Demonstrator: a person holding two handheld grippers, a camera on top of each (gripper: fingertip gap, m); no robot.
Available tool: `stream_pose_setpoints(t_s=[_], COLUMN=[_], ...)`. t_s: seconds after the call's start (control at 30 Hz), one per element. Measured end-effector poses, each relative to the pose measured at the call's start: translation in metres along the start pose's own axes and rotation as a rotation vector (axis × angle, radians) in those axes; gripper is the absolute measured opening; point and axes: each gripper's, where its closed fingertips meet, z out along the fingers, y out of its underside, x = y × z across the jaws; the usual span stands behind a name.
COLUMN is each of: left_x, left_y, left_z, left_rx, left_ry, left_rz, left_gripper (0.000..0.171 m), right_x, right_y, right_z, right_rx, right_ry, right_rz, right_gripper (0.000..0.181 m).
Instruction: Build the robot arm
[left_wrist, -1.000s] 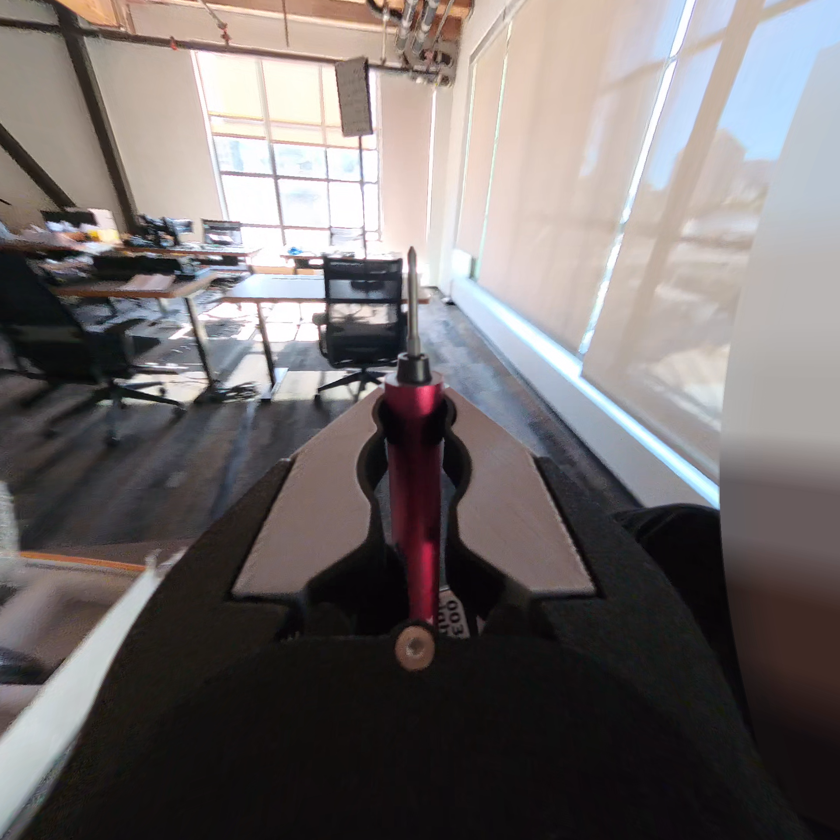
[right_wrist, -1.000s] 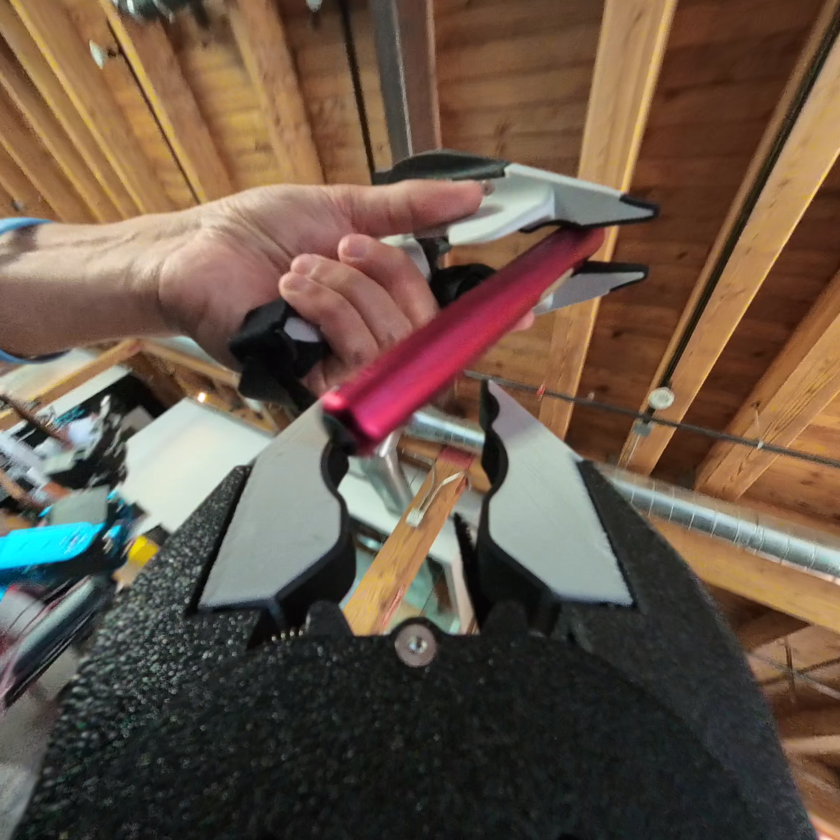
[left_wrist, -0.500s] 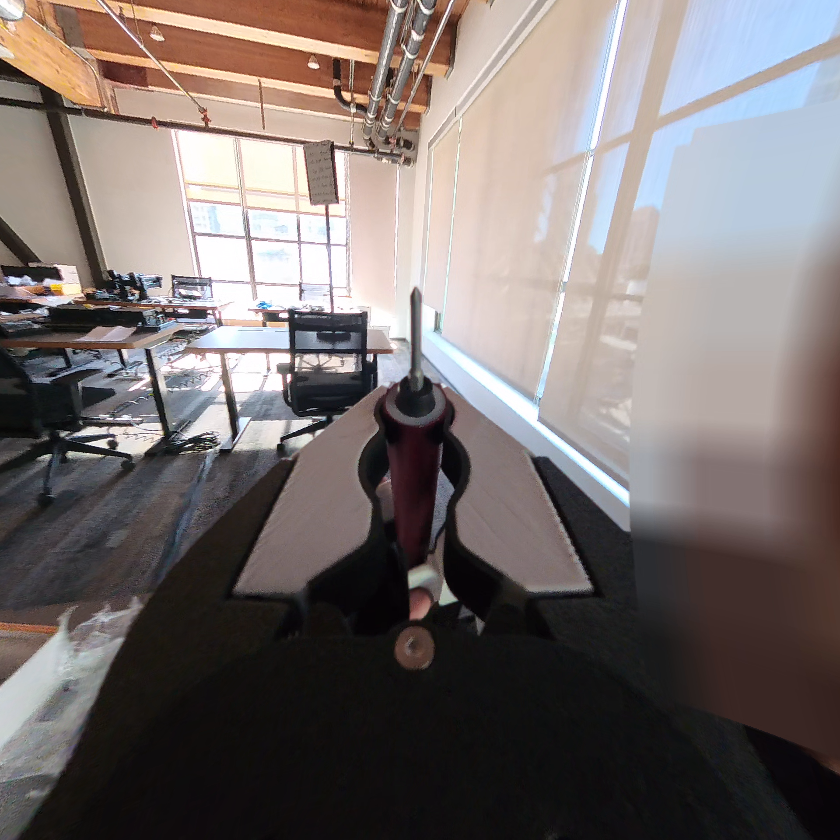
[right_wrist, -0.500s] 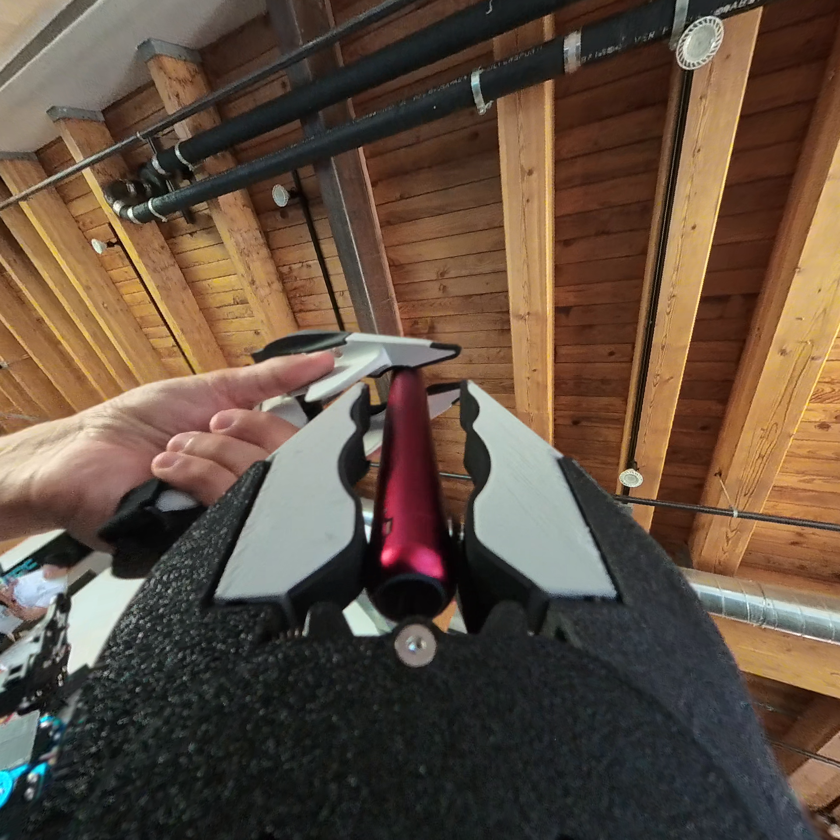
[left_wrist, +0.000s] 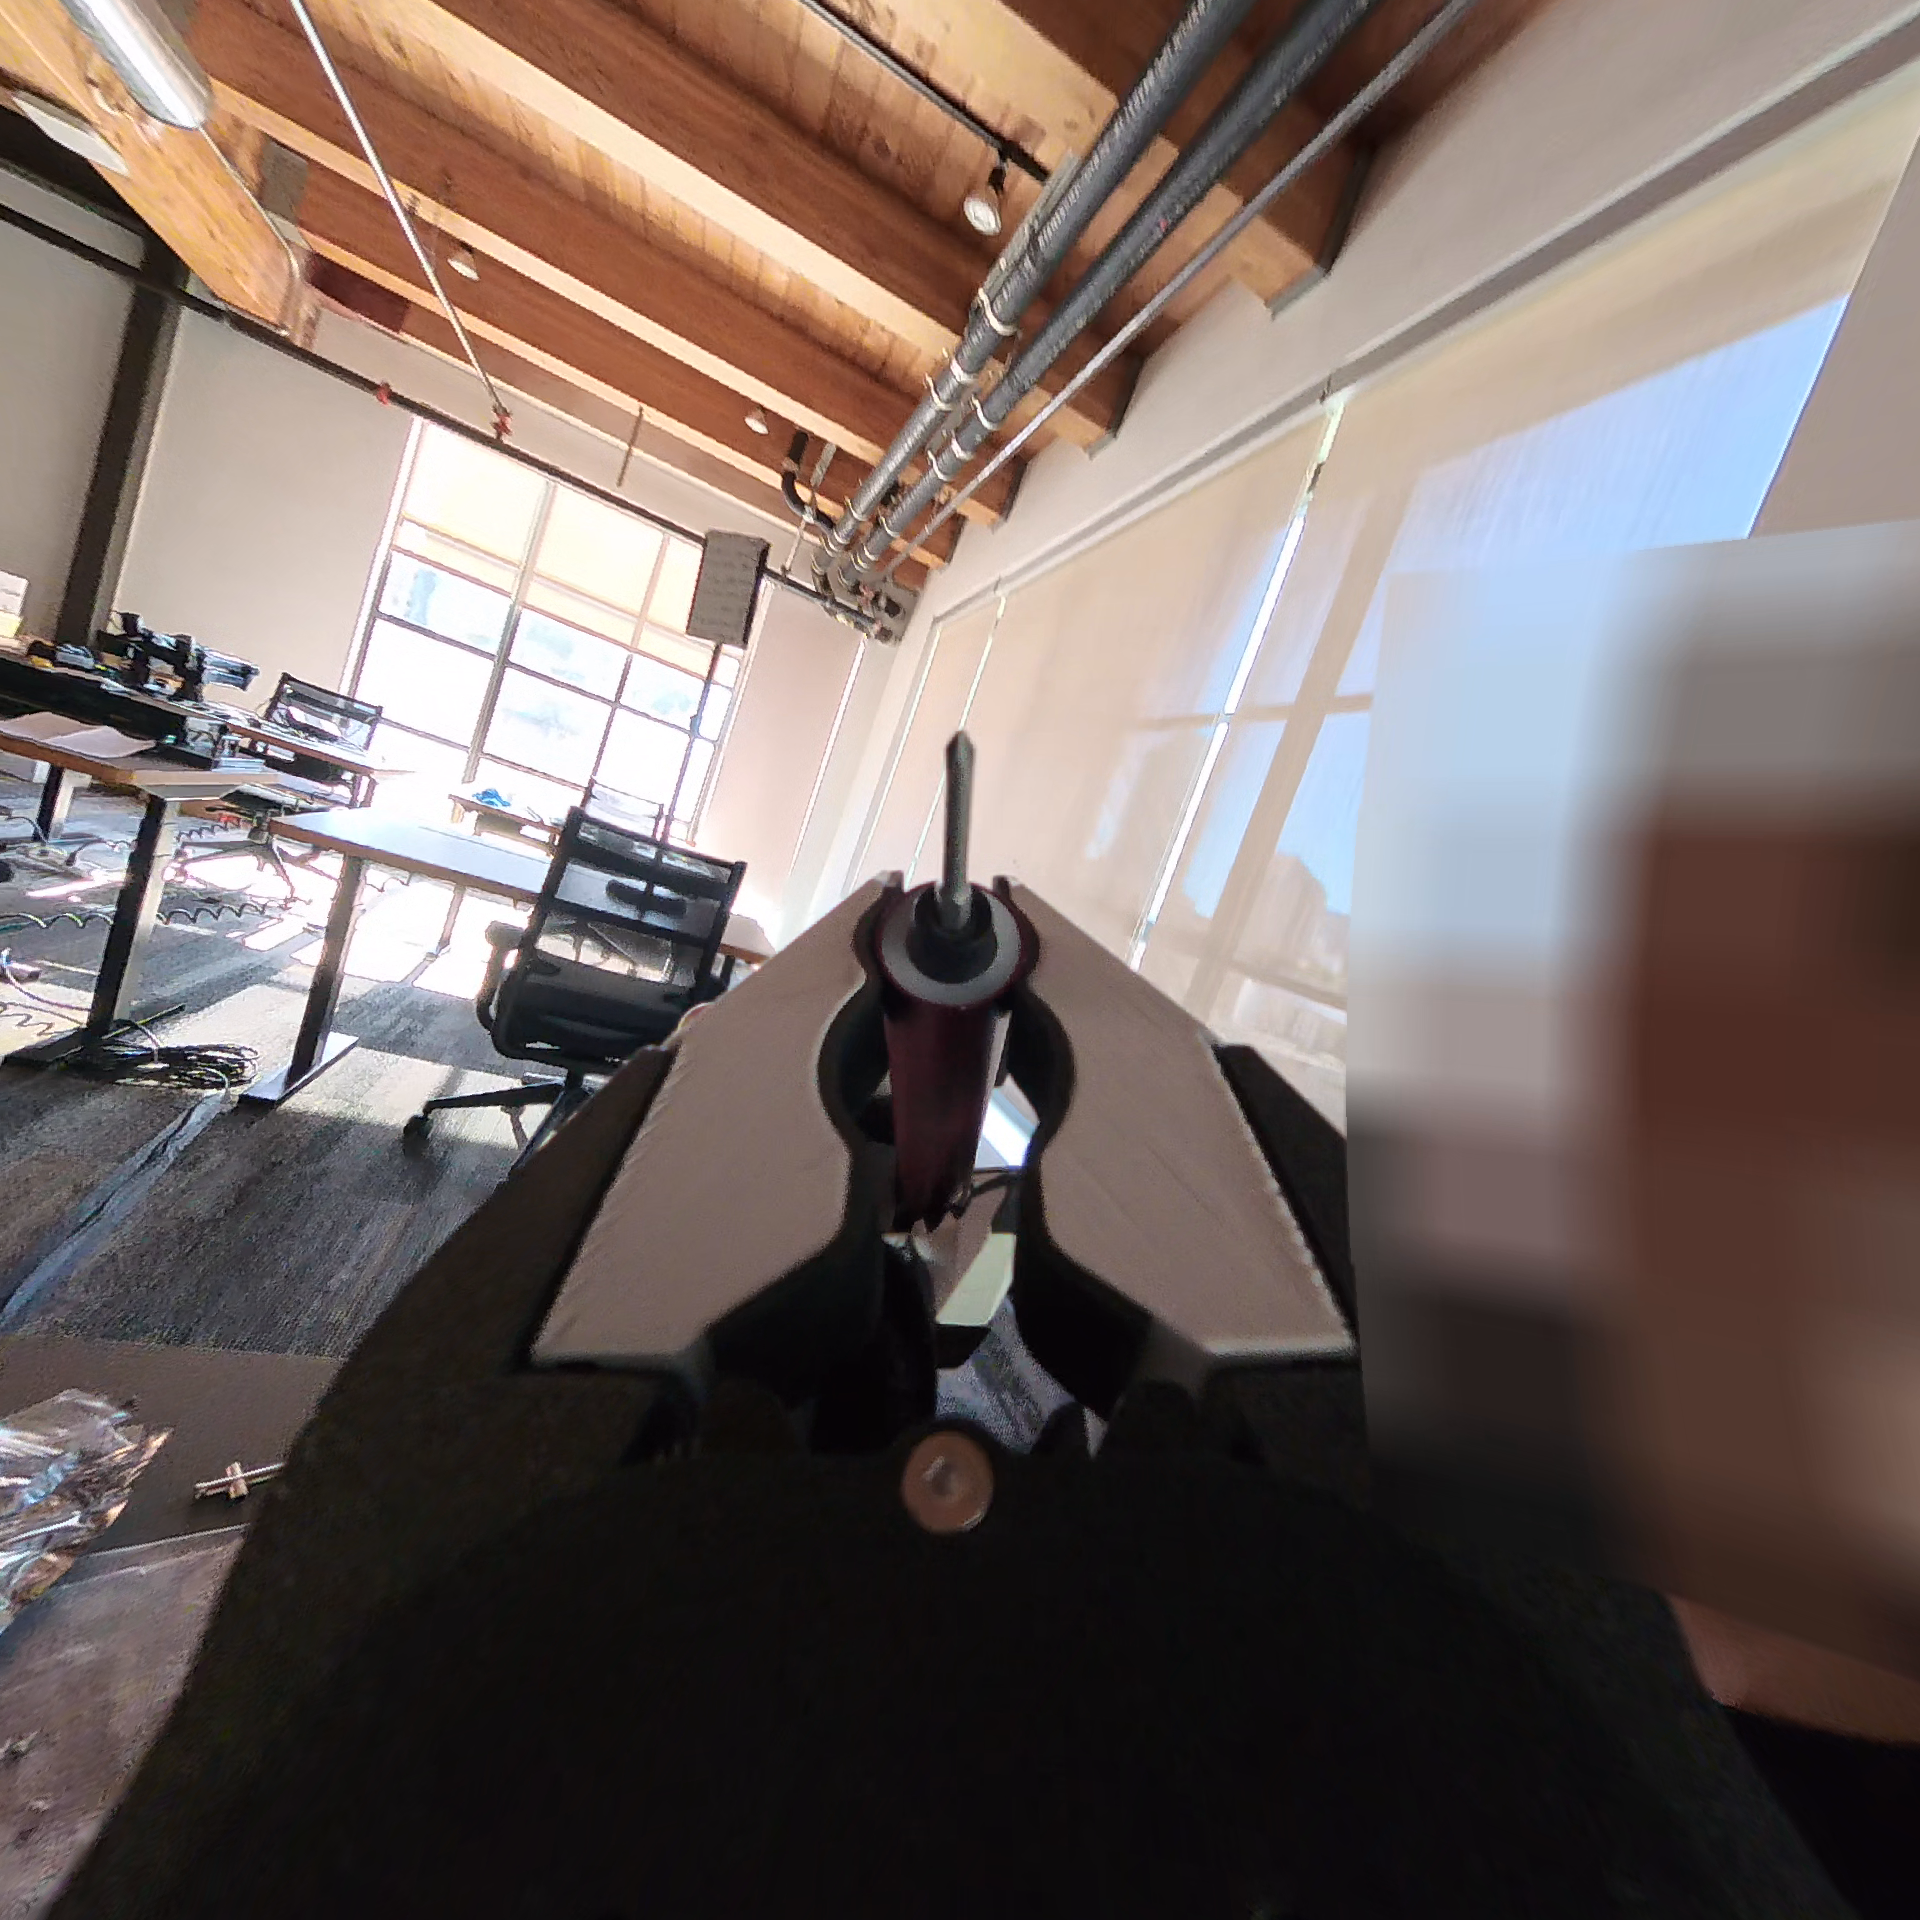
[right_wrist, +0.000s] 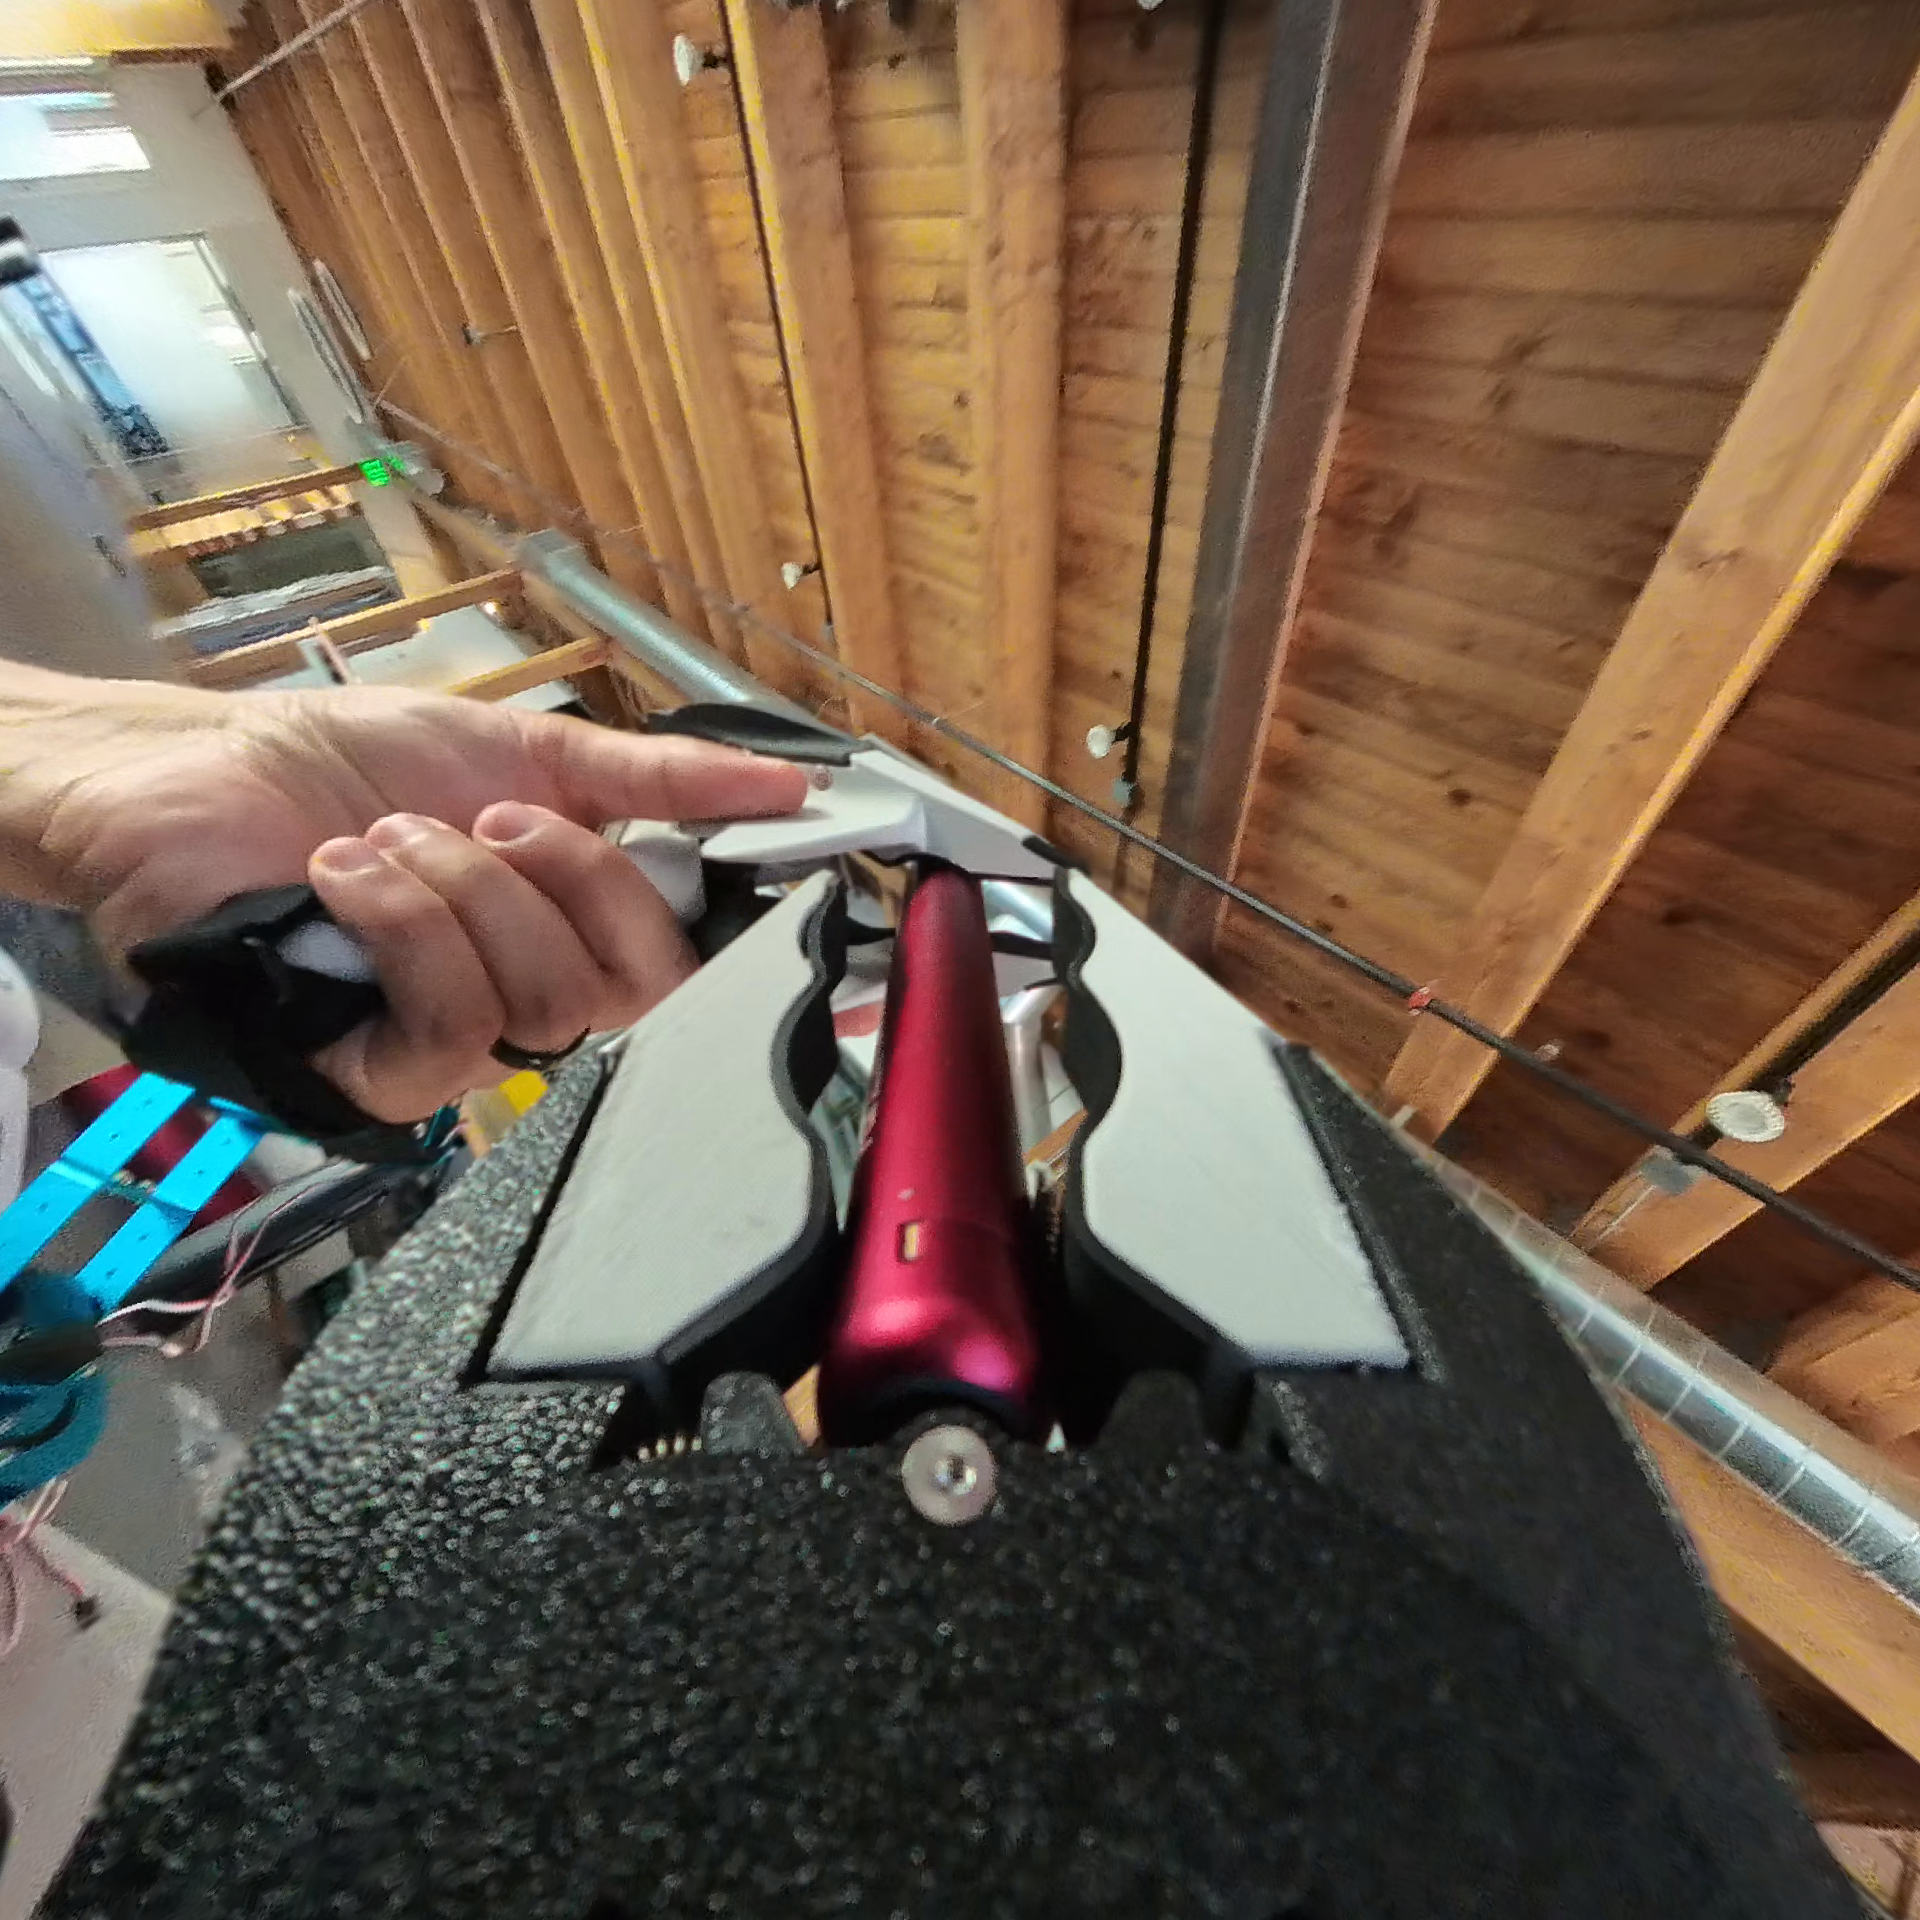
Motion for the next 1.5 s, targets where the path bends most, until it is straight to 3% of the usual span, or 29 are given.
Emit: stream_pose_setpoints(t_s=[0.13,0.23,0.43,0.6,0.73,0.8,0.93,1.17,1.27,1.4,1.5], left_x=[-0.019,-0.031,-0.044,-0.068,-0.074,-0.07,-0.076,-0.1,-0.11,-0.114,-0.112], left_y=[-0.002,0.012,0.08,0.134,0.155,0.159,0.176,0.182,0.178,0.172,0.171], left_z=[-0.023,-0.042,-0.071,-0.093,-0.113,-0.122,-0.137,-0.157,-0.166,-0.173,-0.173], left_rx=[0.079,0.108,0.047,-0.104,-0.159,-0.143,-0.133,0.059,0.138,0.181,0.2], left_ry=[-0.056,-0.09,-0.117,-0.263,-0.237,-0.167,-0.151,-0.144,-0.182,-0.255,-0.262], left_rz=[-0.058,-0.054,-0.014,0.053,-0.054,-0.142,-0.227,-0.384,-0.38,-0.257,-0.201], left_gripper=[0.015,0.015,0.018,0.034,0.029,0.018,0.018,0.019,0.019,0.019,0.019], right_x=[-0.022,-0.048,-0.087,-0.119,-0.144,-0.156,-0.174,-0.193,-0.198,-0.209,-0.215], right_y=[0.028,0.047,0.056,0.059,0.066,0.071,0.073,0.08,0.095,0.112,0.113], right_z=[0.004,-0.005,-0.051,-0.078,-0.088,-0.091,-0.096,-0.096,-0.093,-0.095,-0.094], right_rx=[-0.118,-0.185,-0.235,-0.271,-0.283,-0.286,-0.271,-0.228,-0.274,-0.343,-0.341], right_ry=[-0.096,-0.195,-0.287,-0.38,-0.44,-0.482,-0.579,-0.59,-0.518,-0.462,-0.441], right_rz=[-0.027,0.009,0.209,0.303,0.303,0.322,0.544,0.918,1.006,1.183,1.271], right_gripper=[0.037,0.038,0.034,0.032,0.033,0.033,0.034,0.037,0.036,0.035,0.022])
